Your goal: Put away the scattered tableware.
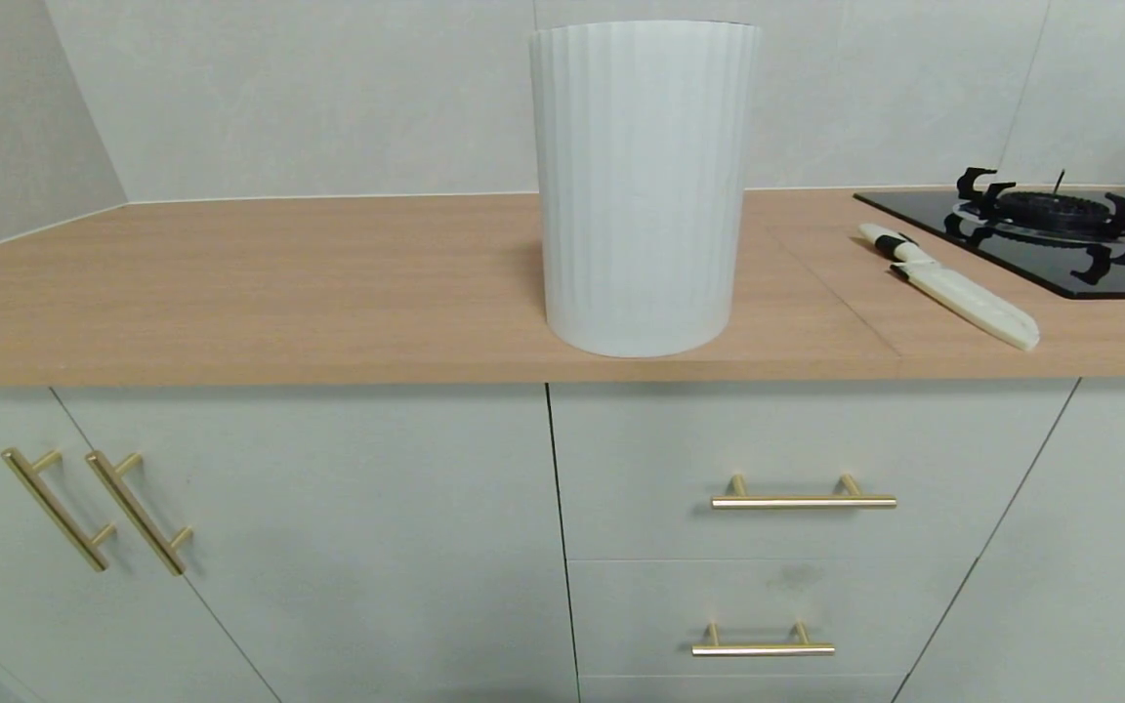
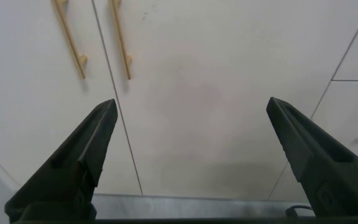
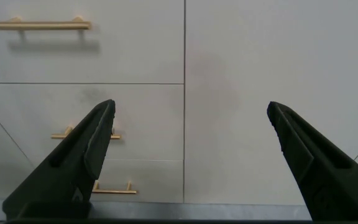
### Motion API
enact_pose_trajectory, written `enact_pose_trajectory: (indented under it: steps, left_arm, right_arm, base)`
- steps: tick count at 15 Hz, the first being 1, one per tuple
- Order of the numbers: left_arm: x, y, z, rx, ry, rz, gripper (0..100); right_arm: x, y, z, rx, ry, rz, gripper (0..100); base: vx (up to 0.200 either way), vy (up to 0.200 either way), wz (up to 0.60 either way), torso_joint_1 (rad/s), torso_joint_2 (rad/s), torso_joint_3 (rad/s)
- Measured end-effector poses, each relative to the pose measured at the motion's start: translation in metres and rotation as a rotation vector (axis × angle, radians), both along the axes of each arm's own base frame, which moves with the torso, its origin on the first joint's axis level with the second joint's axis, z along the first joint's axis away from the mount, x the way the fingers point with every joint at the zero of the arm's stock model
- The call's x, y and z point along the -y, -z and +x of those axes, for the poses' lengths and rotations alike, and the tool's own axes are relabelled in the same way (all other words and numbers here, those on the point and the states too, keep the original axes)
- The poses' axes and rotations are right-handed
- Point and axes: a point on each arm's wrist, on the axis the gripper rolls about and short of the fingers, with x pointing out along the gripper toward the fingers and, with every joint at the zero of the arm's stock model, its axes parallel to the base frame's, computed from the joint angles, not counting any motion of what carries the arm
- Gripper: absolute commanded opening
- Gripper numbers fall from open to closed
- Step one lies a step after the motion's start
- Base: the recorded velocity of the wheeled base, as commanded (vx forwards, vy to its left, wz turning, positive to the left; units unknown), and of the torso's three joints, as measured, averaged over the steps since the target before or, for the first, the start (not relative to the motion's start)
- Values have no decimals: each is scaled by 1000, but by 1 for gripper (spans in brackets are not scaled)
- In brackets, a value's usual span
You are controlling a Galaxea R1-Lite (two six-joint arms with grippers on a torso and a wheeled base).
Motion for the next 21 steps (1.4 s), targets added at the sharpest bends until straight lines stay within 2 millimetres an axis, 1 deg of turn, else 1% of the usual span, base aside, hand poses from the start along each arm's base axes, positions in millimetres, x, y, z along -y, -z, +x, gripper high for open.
enact_pose_trajectory:
  steps: [13,17,21]
  left_arm:
    - [0,0,0,1,-1,0,100]
    - [0,0,0,0,-1,0,100]
    - [0,0,0,2,-1,0,100]
  right_arm:
    - [0,0,0,0,-1,0,100]
    - [0,0,0,0,-1,0,100]
    - [0,0,0,0,-1,0,100]
  base:
    - [0,0,0,0,0,0]
    - [0,0,0,50,-227,-233]
    - [0,0,0,174,-500,-292]
